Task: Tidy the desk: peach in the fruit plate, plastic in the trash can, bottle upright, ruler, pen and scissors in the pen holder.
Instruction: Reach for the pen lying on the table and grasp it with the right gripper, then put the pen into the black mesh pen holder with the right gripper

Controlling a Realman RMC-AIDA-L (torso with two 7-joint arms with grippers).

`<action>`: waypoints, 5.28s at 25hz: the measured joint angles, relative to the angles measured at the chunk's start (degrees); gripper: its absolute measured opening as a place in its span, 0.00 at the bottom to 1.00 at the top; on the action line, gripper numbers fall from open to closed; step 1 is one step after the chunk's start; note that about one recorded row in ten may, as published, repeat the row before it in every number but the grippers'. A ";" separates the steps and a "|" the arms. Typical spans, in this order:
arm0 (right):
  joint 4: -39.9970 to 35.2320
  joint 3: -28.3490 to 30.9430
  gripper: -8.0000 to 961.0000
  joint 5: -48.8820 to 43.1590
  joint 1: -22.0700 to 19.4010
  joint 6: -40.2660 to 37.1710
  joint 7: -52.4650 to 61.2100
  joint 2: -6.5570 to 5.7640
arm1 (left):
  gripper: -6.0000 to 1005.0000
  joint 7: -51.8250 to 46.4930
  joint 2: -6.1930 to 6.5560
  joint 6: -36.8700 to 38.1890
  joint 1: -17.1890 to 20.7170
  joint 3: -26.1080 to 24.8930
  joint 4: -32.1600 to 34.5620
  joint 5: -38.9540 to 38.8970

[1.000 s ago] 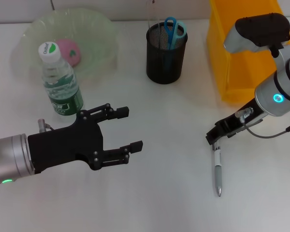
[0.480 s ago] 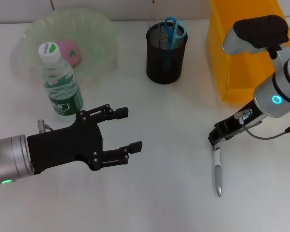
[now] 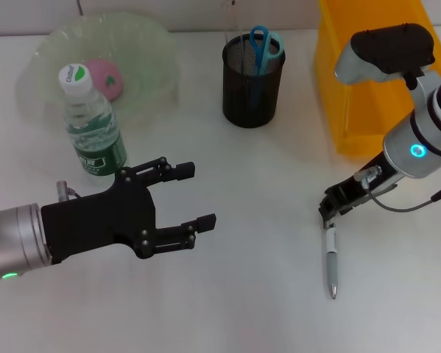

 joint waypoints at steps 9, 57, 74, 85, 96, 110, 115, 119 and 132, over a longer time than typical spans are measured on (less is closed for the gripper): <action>0.93 -0.01 0.29 -0.08 0.25 0.47 -0.03 -0.06 | 0.79 0.20 0.00 0.00 0.00 -0.10 -0.24 0.00; 2.19 -1.89 0.24 0.36 1.08 1.59 -0.11 0.00 | 0.79 0.61 0.00 -0.07 0.08 -0.09 -0.52 0.00; 1.31 -4.72 0.15 0.22 1.12 1.44 -0.35 -0.05 | 0.79 0.61 0.09 -0.04 0.17 -0.09 -0.52 0.00; -11.58 7.62 0.14 11.48 -3.72 0.22 -9.26 -0.38 | 0.79 0.61 0.01 0.09 0.32 -0.09 -0.15 0.00; -6.03 13.47 0.15 61.65 -10.82 24.08 -61.64 -0.14 | 0.79 0.61 -0.01 0.15 0.30 -0.15 -0.09 -0.02; 35.44 13.13 0.15 101.27 -2.75 16.97 -126.82 0.17 | 0.79 0.62 0.00 -0.07 -0.08 -0.16 -0.46 -0.67; 41.99 11.52 0.15 104.28 0.12 17.78 -133.13 0.31 | 0.79 0.61 0.00 -0.24 -0.17 -0.14 -0.52 -0.70; 44.21 10.78 0.15 105.16 1.69 20.26 -133.68 0.31 | 0.79 0.38 0.00 -0.28 -0.17 -0.16 -0.52 -0.71; 47.66 7.75 0.15 105.13 4.01 27.29 -132.57 0.27 | 0.79 0.56 0.00 -0.01 0.06 -0.18 -0.61 -0.70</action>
